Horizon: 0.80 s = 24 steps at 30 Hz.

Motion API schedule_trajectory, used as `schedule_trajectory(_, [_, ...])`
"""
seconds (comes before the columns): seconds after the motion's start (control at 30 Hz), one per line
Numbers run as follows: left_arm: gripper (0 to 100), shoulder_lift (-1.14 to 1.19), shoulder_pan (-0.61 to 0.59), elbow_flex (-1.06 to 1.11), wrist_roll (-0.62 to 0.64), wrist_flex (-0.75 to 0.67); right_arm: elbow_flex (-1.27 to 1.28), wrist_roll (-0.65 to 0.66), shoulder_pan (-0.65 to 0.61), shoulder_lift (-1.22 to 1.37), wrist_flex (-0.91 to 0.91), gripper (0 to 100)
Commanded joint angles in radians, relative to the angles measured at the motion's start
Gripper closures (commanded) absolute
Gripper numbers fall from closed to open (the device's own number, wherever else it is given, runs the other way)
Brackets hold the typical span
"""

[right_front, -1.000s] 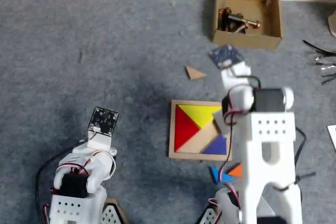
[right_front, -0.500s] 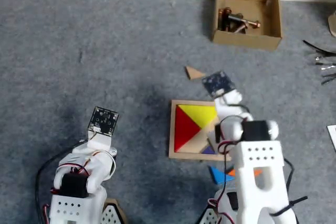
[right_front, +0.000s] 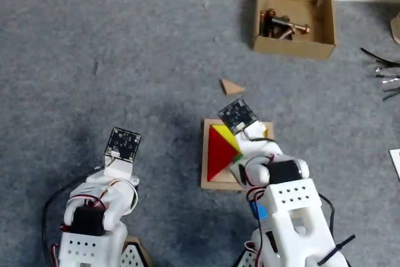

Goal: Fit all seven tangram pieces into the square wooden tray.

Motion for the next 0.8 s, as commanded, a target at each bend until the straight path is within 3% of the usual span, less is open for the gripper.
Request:
schedule_trajectory(0.0, [99, -0.015, -0.013, 0.021, 0.006, 0.003, 0.021, -0.002, -0.012, -0.030, -0.082, 99.4])
schedule_trajectory(0.77, [99, -0.015, -0.013, 0.021, 0.006, 0.003, 0.124, 0.103, 0.018, -0.030, -0.265, 99.2])
